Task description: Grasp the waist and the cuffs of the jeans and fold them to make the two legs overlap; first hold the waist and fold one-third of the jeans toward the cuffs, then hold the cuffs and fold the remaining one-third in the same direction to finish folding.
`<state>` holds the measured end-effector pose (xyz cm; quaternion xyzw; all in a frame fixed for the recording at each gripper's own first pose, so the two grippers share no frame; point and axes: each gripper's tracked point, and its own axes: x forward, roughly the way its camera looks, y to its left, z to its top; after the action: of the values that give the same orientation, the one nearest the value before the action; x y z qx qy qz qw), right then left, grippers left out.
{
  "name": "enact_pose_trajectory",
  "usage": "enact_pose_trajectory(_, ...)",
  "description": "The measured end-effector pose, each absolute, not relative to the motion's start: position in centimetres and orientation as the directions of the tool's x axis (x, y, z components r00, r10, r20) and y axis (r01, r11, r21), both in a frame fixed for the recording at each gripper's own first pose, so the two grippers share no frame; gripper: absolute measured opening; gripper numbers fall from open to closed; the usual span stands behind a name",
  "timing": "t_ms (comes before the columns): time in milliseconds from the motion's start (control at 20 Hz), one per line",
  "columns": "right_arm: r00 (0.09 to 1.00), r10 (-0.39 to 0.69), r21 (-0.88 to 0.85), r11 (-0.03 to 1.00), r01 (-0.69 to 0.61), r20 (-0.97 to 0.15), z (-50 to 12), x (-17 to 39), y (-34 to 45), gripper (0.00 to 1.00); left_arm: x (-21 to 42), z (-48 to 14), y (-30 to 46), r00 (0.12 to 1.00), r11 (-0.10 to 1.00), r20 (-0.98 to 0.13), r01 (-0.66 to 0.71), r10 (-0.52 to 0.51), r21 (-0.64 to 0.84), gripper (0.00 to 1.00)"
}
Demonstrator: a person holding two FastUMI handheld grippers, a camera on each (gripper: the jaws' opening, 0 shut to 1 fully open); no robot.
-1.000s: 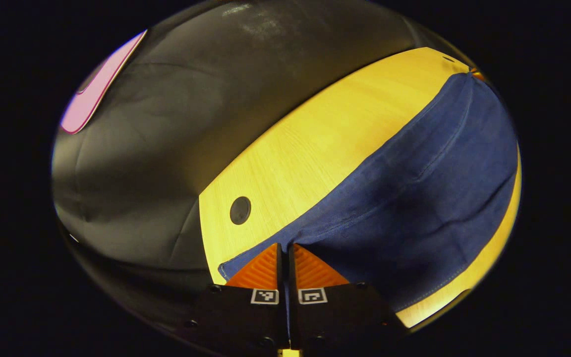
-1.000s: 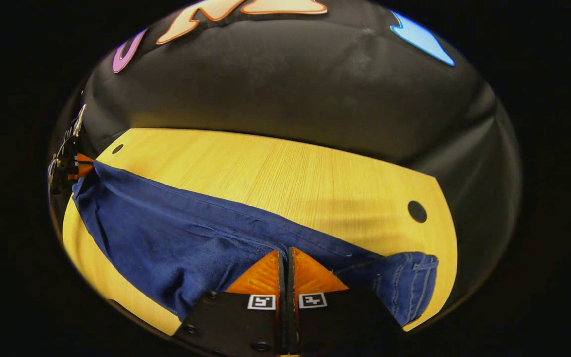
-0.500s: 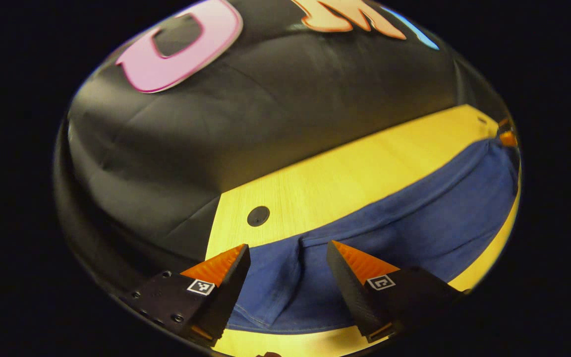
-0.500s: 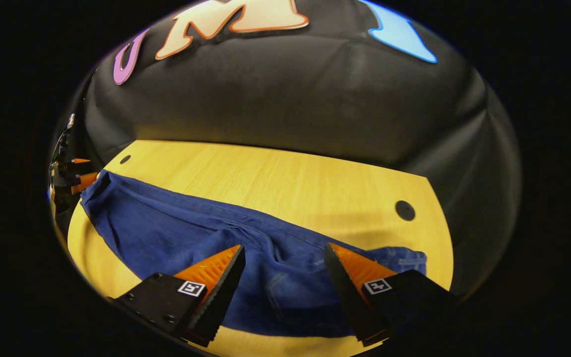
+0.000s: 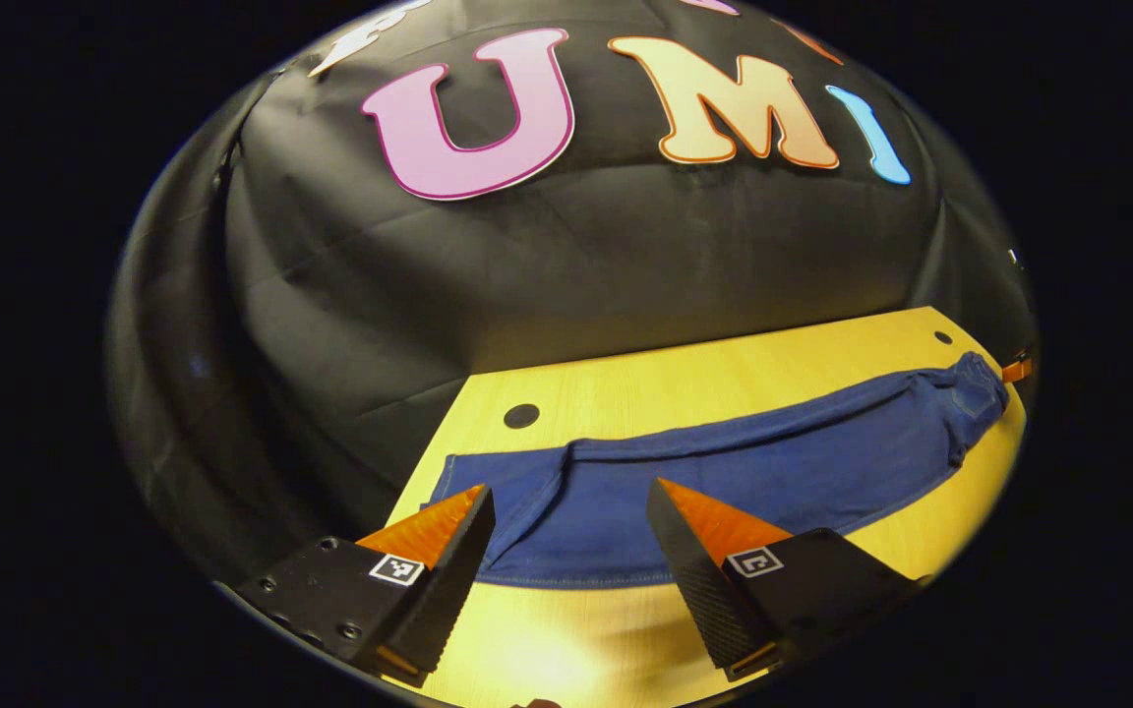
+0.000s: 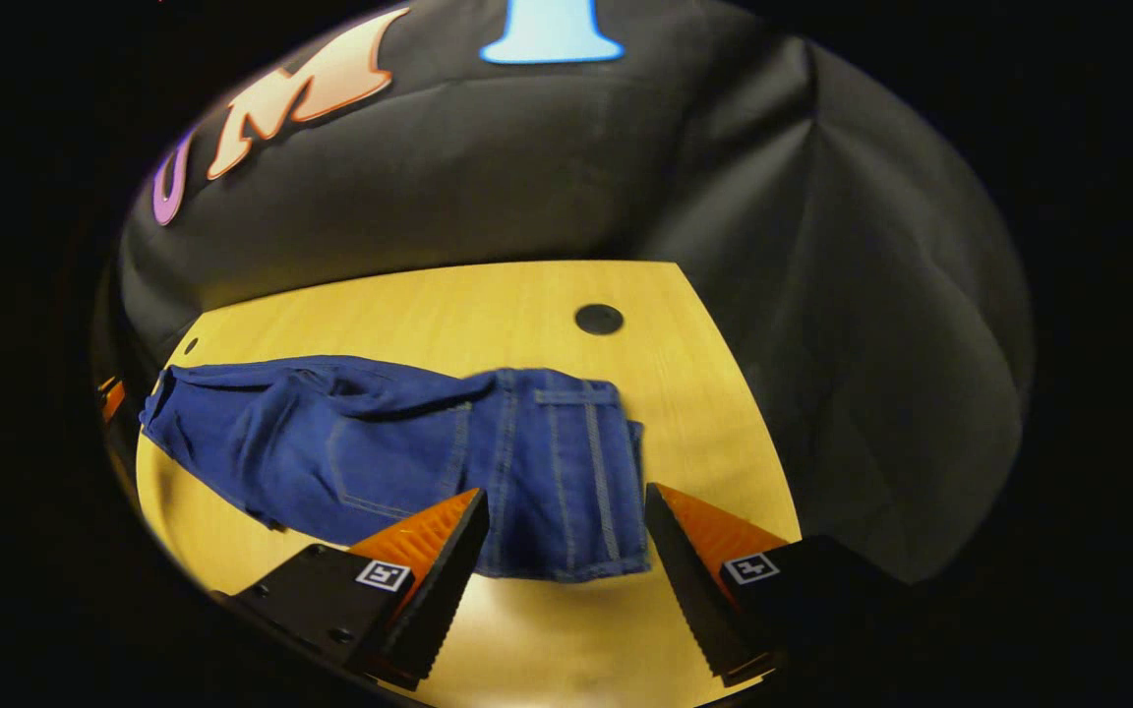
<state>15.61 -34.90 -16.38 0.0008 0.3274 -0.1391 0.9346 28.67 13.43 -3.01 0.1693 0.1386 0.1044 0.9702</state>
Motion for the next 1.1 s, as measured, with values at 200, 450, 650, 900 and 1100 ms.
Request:
enact_pose_trajectory(200,0.734,-0.2,-0.028,0.97,0.24,-0.648,-18.7,15.0,-36.0,0.96,29.1,-1.8,13.2,0.926,0.921,-0.234,-0.212,0.296,0.327,0.95)
enact_pose_trajectory(450,0.742,-0.148,0.0,0.981,0.196,-0.654,-20.1,15.2,-35.8,0.99,29.1,-0.6,13.0,0.915,0.909,-0.208,-0.273,0.346,0.315,0.95)
enact_pose_trajectory(650,0.752,-0.098,0.064,0.981,0.183,-0.652,-20.6,15.4,-35.6,0.98,26.6,-0.7,11.8,0.912,0.9,-0.185,-0.295,0.365,0.321,0.95)
enact_pose_trajectory(900,0.746,-0.088,0.059,0.984,0.169,-0.66,-21.3,15.4,-34.9,0.88,25.2,-1.0,11.0,0.907,0.895,-0.187,-0.304,0.377,0.327,0.95)
enact_pose_trajectory(1100,0.724,-0.102,0.079,0.974,0.212,-0.682,-21.4,15.4,-34.0,0.44,25.2,-0.9,10.8,0.912,0.897,-0.181,-0.298,0.369,0.327,0.95)
